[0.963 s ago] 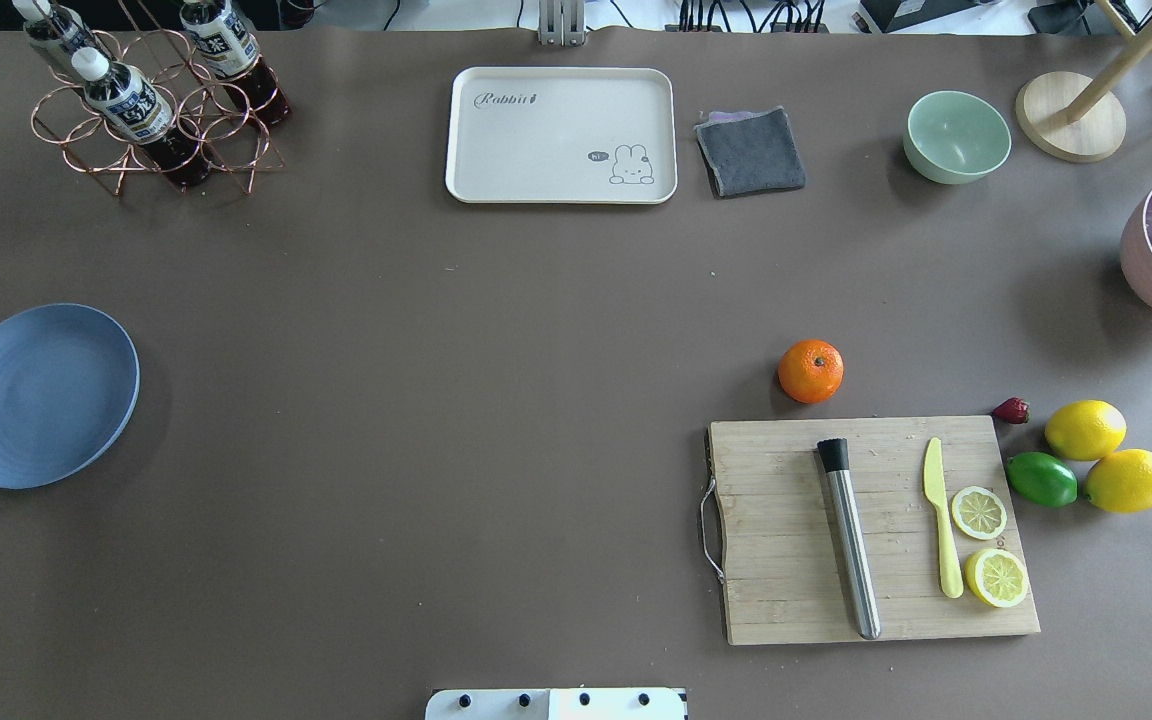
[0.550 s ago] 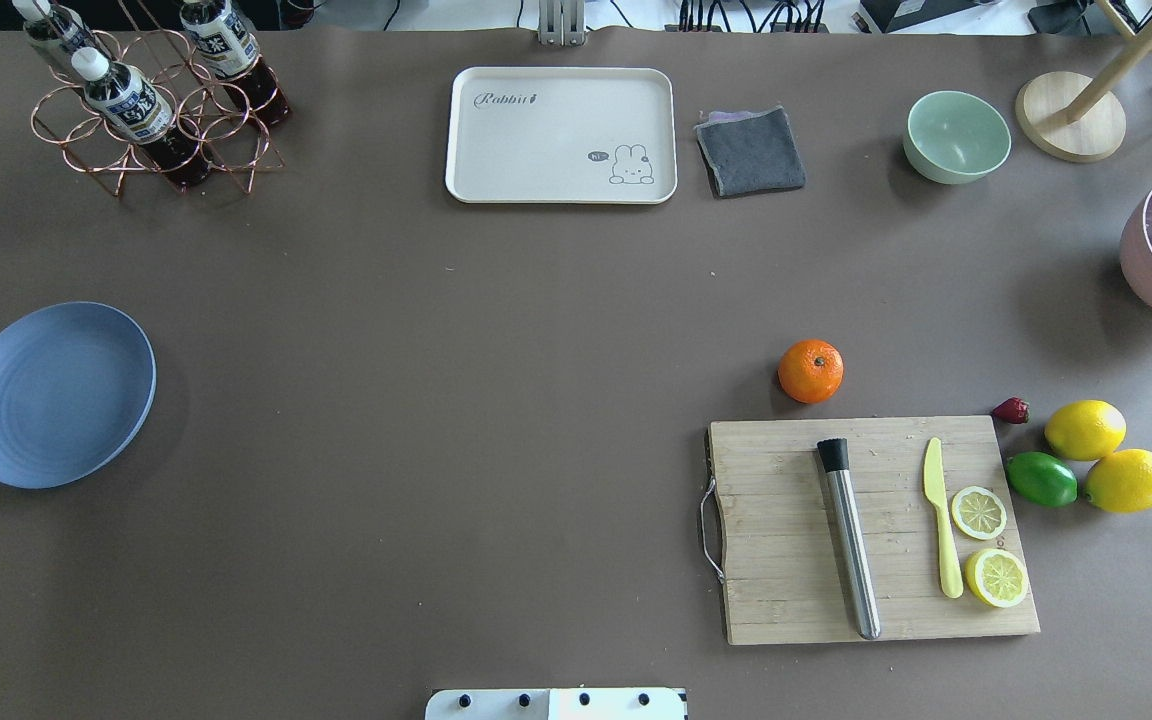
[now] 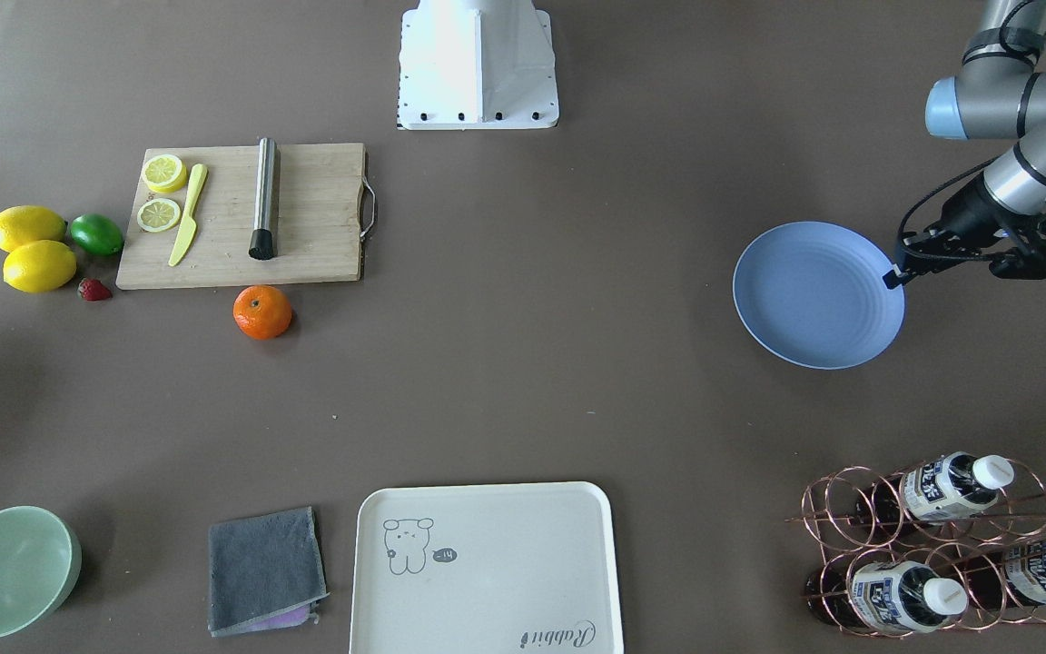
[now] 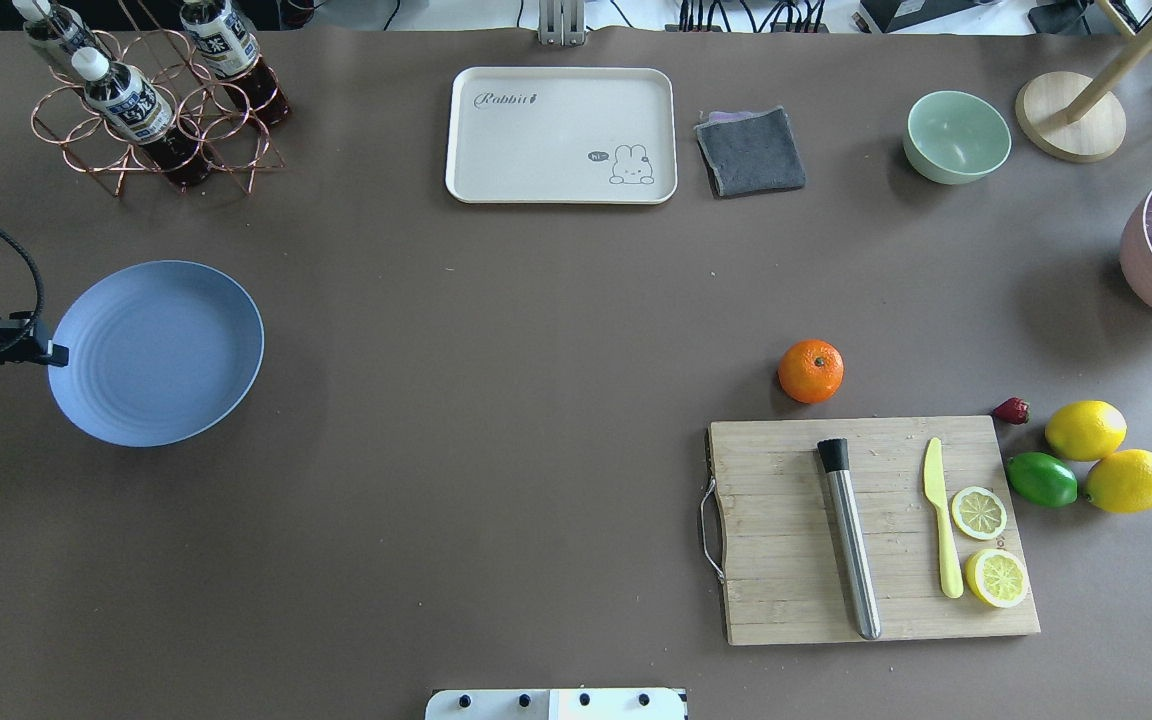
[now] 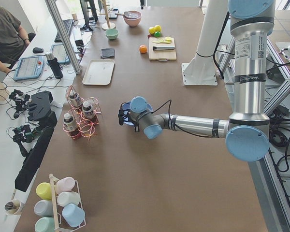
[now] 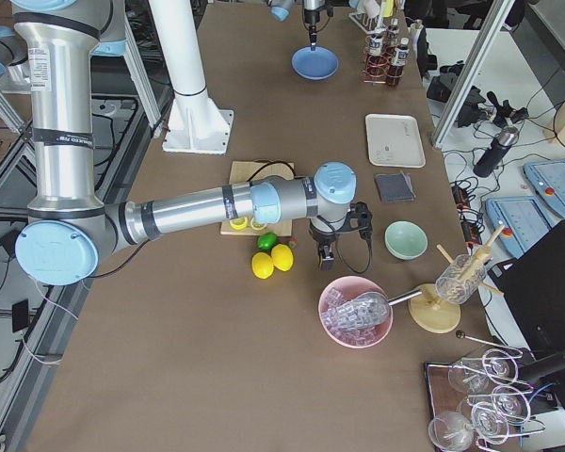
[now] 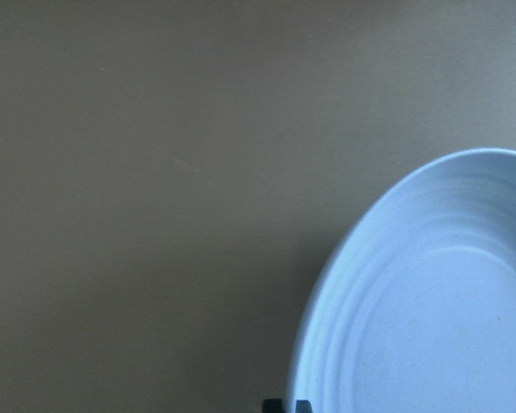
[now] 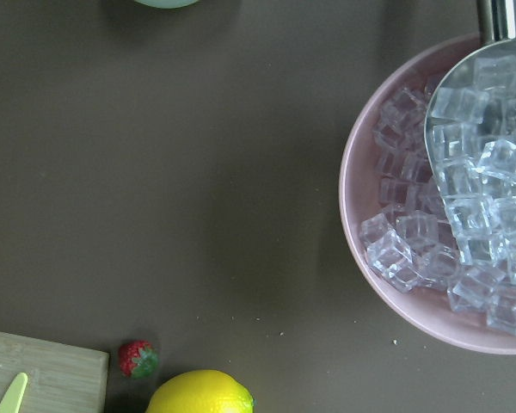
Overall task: Pick orange to plate
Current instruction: 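Push the blue plate toward the orange with the left gripper while the right reaches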
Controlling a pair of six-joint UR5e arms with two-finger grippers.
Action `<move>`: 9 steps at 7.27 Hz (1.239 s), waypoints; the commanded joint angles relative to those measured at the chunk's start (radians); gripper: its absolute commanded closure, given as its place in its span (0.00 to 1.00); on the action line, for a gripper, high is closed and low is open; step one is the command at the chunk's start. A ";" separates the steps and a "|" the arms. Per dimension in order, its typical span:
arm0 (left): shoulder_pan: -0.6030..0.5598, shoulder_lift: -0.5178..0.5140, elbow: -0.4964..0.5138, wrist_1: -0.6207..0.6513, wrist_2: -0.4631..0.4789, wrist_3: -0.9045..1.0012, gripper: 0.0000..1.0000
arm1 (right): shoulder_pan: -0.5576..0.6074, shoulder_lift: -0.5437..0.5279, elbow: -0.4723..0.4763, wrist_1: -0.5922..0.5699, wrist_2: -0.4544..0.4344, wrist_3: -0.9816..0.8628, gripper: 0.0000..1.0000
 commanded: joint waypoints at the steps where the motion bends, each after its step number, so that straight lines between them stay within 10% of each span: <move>1: 0.177 -0.053 -0.138 0.060 0.147 -0.263 1.00 | -0.126 0.076 0.020 0.001 -0.007 0.138 0.00; 4: 0.430 -0.280 -0.192 0.299 0.377 -0.445 1.00 | -0.393 0.106 0.004 0.354 -0.143 0.605 0.00; 9: 0.586 -0.417 -0.142 0.347 0.496 -0.499 1.00 | -0.644 0.230 -0.045 0.381 -0.340 0.823 0.00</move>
